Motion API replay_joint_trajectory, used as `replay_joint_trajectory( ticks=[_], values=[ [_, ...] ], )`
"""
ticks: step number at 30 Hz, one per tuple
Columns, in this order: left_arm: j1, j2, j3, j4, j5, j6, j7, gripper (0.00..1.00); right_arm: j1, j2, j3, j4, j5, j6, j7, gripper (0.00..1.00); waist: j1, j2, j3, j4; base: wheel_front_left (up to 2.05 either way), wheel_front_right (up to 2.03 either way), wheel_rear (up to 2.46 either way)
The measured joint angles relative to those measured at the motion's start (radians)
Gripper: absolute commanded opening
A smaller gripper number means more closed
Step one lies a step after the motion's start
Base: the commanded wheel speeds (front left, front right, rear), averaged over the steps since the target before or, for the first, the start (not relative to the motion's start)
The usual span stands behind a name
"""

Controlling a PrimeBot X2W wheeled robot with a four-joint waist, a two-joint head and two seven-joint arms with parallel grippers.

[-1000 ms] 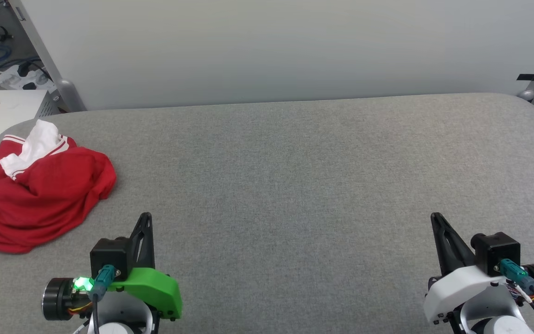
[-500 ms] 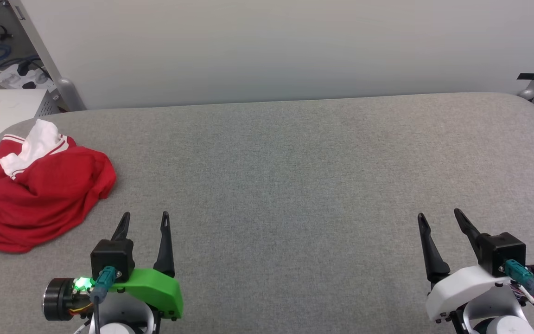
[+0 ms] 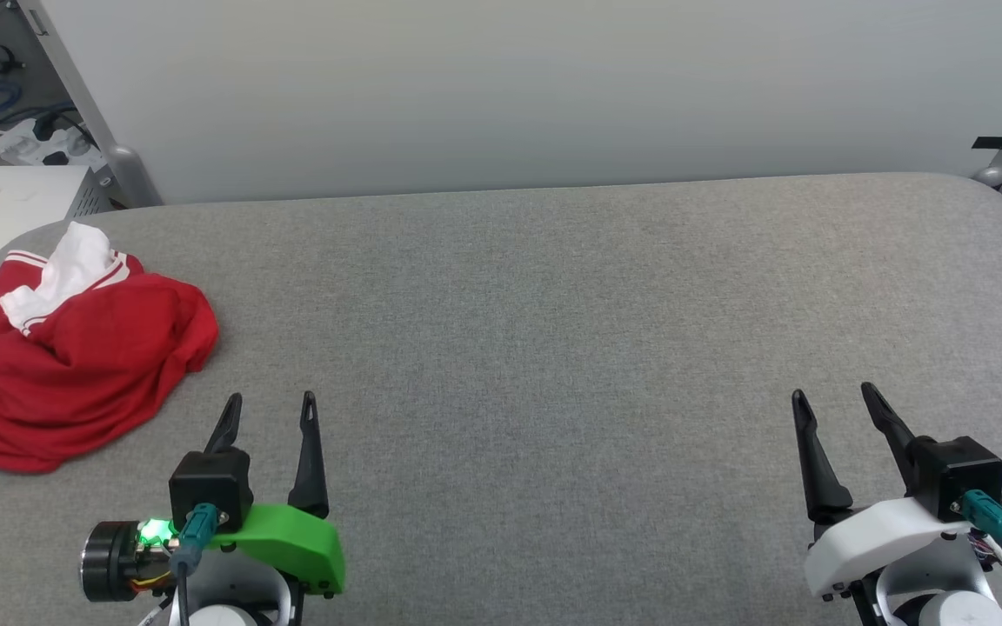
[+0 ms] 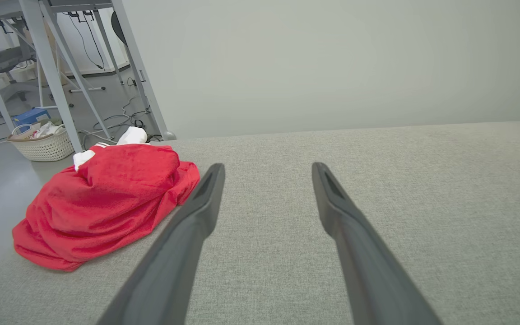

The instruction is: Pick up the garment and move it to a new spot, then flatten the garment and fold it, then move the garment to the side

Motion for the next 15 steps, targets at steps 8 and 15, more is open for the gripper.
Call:
replay_joint_trajectory(
  ticks=[8,15],
  values=[
    [0.000,0.000,-0.002,-0.003,-0.005,0.001,-0.016,1.00,0.002,0.000,0.003,-0.015,0.009,0.000,-0.015,1.00,0.0000,0.0000,-0.001,0.002,0.00,0.00,0.00],
    [0.001,0.000,-0.002,-0.005,-0.007,0.002,-0.033,1.00,0.014,0.000,0.004,-0.026,0.013,0.000,-0.027,1.00,0.0000,0.0000,-0.003,0.005,0.00,0.00,0.00]
  ],
)
